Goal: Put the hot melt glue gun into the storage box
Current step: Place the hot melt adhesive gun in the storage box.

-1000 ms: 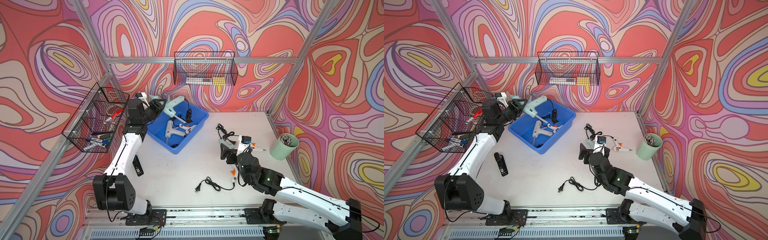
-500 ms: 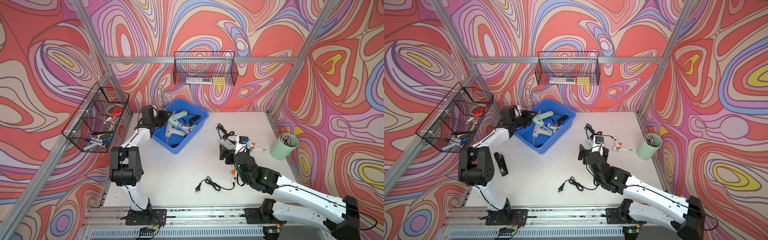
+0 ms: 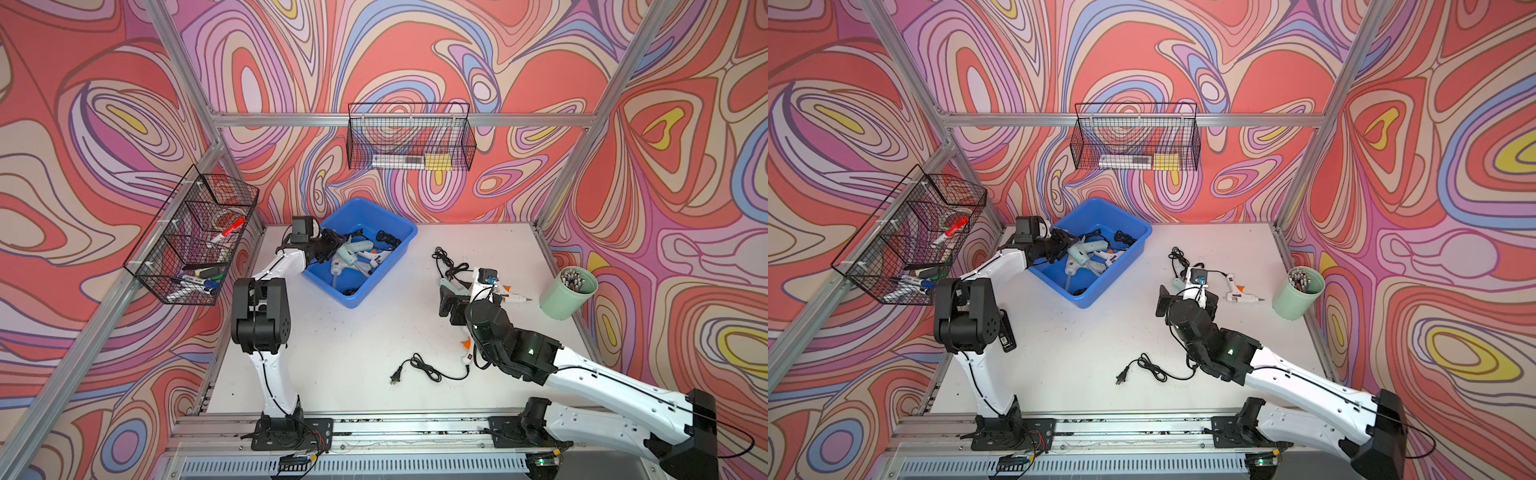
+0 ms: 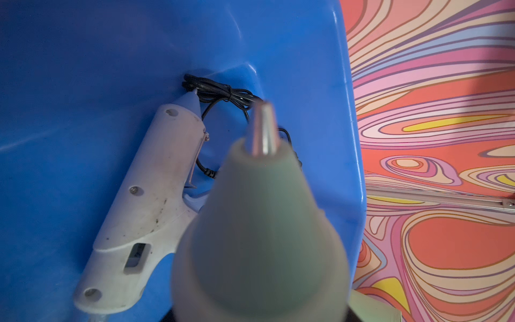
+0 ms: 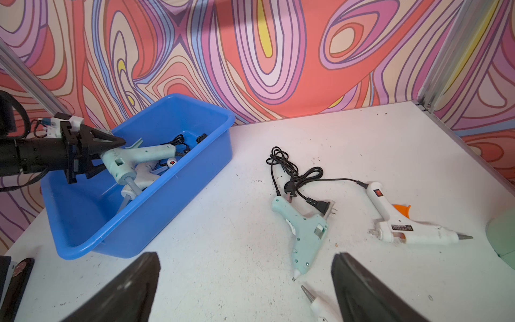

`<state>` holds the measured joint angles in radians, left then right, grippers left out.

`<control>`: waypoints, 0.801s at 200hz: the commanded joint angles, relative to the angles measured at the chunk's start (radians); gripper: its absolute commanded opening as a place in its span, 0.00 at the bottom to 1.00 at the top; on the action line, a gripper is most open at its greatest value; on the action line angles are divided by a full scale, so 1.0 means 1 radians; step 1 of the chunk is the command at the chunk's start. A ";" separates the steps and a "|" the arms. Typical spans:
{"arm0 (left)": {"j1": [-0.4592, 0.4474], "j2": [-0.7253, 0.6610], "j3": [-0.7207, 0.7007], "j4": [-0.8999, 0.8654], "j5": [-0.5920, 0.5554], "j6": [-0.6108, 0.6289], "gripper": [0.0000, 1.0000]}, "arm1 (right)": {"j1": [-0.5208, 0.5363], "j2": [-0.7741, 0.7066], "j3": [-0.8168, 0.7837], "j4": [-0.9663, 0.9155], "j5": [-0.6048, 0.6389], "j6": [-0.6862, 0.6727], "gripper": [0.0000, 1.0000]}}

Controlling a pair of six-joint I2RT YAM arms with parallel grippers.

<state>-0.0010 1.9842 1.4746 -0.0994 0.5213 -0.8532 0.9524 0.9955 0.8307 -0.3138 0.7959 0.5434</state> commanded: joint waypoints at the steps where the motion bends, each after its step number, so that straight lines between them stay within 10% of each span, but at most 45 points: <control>1: 0.001 0.033 0.021 -0.052 -0.019 0.048 0.16 | 0.005 0.015 0.044 -0.095 0.046 0.048 0.98; 160: 0.002 -0.171 -0.027 -0.217 -0.212 0.124 0.95 | 0.005 0.081 0.010 -0.831 -0.020 0.874 0.98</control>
<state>-0.0006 1.8858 1.4578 -0.2264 0.3965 -0.7723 0.9524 1.0595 0.8700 -1.0359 0.8337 1.2720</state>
